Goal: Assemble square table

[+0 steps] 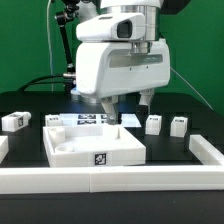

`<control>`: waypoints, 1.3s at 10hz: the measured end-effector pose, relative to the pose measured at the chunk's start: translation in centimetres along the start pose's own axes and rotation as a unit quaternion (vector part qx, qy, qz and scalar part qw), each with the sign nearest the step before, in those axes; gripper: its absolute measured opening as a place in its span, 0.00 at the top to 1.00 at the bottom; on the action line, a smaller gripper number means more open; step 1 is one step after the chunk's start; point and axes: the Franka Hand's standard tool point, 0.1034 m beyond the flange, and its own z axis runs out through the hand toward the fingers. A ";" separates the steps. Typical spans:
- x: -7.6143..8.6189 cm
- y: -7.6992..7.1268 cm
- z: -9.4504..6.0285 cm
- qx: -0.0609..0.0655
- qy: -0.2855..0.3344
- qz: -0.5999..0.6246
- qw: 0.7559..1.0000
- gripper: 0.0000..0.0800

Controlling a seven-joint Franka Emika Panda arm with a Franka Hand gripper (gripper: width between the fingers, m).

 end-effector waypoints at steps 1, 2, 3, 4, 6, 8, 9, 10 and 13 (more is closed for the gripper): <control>0.0 0.0 0.0 -0.004 0.000 -0.033 0.999 0.19; -0.3 -0.1 0.2 -0.007 -0.001 -0.077 0.997 0.19; -0.5 -0.1 0.2 -0.006 -0.004 -0.120 0.993 0.19; -0.8 -0.2 0.2 0.003 -0.015 -0.163 0.986 0.19; -0.9 -0.2 0.3 0.008 -0.019 -0.222 0.975 0.19; -1.0 -0.2 0.4 0.010 -0.019 -0.267 0.964 0.19; -1.1 -0.2 0.4 0.010 -0.019 -0.305 0.952 0.19; -1.2 -0.1 0.4 0.012 -0.018 -0.340 0.940 0.19; -4.3 0.1 1.2 0.019 -0.016 -0.493 0.869 0.19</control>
Offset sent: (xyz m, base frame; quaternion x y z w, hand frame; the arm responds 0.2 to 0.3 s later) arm -0.0043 -0.0092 0.0015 0.0250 -0.0587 -0.3413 0.9378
